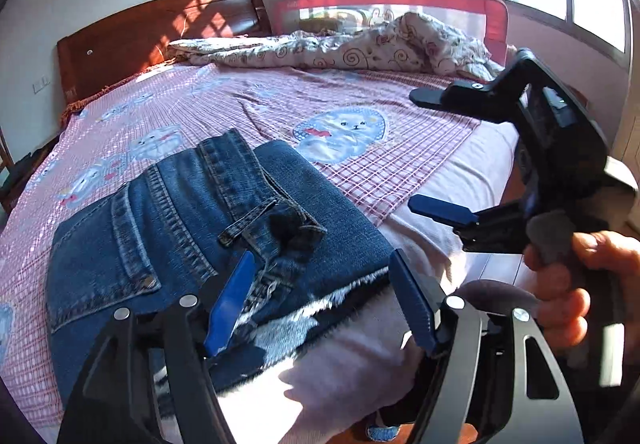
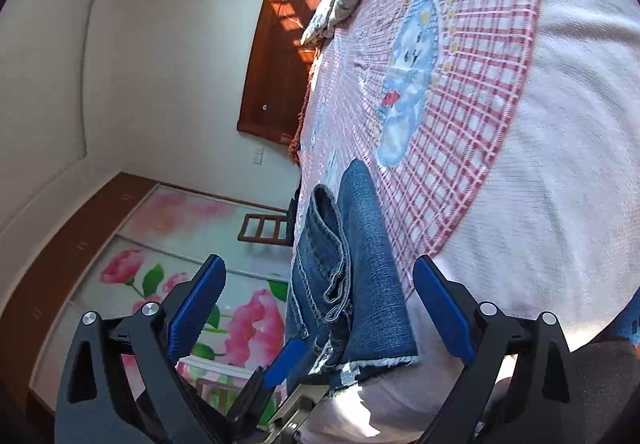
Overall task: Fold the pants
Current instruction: 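Fold the jeans over again with the right gripper toward the left gripper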
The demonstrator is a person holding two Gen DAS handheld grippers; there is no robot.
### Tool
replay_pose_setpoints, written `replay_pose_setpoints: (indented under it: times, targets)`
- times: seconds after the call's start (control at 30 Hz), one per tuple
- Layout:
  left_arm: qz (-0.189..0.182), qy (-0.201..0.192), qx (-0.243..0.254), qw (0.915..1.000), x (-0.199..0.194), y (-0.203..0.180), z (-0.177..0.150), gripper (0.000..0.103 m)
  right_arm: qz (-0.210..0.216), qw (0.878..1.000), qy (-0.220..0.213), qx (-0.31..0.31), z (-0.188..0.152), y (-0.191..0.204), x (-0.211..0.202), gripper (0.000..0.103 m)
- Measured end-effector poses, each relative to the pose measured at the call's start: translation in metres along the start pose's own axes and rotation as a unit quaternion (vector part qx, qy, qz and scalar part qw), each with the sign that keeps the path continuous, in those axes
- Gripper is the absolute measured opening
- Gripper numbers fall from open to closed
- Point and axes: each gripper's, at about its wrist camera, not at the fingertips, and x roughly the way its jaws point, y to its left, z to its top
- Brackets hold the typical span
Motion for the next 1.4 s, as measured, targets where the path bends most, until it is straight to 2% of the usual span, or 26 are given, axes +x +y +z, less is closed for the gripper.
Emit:
replay_pose_setpoints:
  times: [0.03,0.13,0.23,0.33,0.43,0.53,0.6,0.7,0.83,0.93,0.97,1.0,1.03,1.1,1.2,1.23,1.33,1.4]
  targets:
    - [0.005,-0.013,-0.023,0.9996,-0.017,0.010,-0.006,0.084,-0.007,1.000,0.013,-0.010,0.000,0.007,0.005,0.094]
    - [0.047,-0.034,-0.120,0.9911,-0.060,0.056,-0.037,0.089,-0.015,0.998,0.056,-0.023,0.002,0.024,0.028,0.094]
    - [0.101,-0.035,-0.217,0.9704,-0.083,0.105,-0.075,0.091,-0.025,0.996,0.085,-0.032,0.007,0.039,0.057,0.094]
    - [0.129,-0.039,-0.271,0.9530,-0.090,0.137,-0.102,0.091,-0.057,0.992,0.106,-0.045,0.012,0.047,0.086,0.094]
    - [0.129,-0.051,-0.305,0.9423,-0.087,0.153,-0.114,0.092,-0.099,0.987,0.119,-0.031,0.015,0.042,0.107,0.094]
    - [0.118,-0.056,-0.315,0.9400,-0.078,0.159,-0.117,0.093,-0.126,0.983,0.125,-0.036,0.011,0.041,0.118,0.094]
    - [0.109,-0.057,-0.320,0.9394,-0.073,0.162,-0.118,0.093,-0.159,0.977,0.136,-0.047,0.007,0.042,0.127,0.094]
    - [0.101,-0.061,-0.334,0.9352,-0.069,0.169,-0.118,0.093,-0.173,0.974,0.134,-0.066,0.001,0.042,0.127,0.094]
    - [0.100,-0.070,-0.370,0.9210,-0.073,0.183,-0.125,0.095,-0.189,0.965,0.148,-0.110,-0.005,0.048,0.133,0.094]
    - [0.104,-0.075,-0.402,0.9069,-0.075,0.197,-0.133,0.095,-0.223,0.949,0.173,-0.142,-0.005,0.057,0.146,0.094]
    - [0.105,-0.077,-0.410,0.9026,-0.076,0.201,-0.136,0.095,-0.239,0.940,0.189,-0.155,-0.006,0.060,0.151,0.076]
    - [0.108,-0.078,-0.419,0.8983,-0.077,0.204,-0.138,0.096,-0.264,0.928,0.202,-0.170,-0.007,0.061,0.155,0.025]
    - [0.110,-0.080,-0.427,0.8942,-0.078,0.207,-0.140,0.097,-0.279,0.922,0.211,-0.168,-0.008,0.059,0.156,0.021]
    - [0.112,-0.084,-0.439,0.8877,-0.079,0.212,-0.144,0.097,-0.266,0.929,0.213,-0.143,-0.003,0.052,0.152,0.019]
    - [0.113,-0.083,-0.444,0.8849,-0.078,0.216,-0.147,0.097,-0.261,0.927,0.216,-0.159,-0.004,0.055,0.150,0.013]
    - [0.113,-0.083,-0.443,0.8857,-0.077,0.217,-0.147,0.097,-0.252,0.932,0.212,-0.153,-0.003,0.057,0.148,0.012]
    - [0.115,-0.081,-0.438,0.8880,-0.076,0.216,-0.148,0.097,-0.198,0.955,0.188,-0.119,0.004,0.067,0.135,0.011]
    - [0.117,-0.081,-0.436,0.8888,-0.075,0.216,-0.148,0.097,-0.171,0.961,0.181,-0.124,0.007,0.083,0.131,0.010]
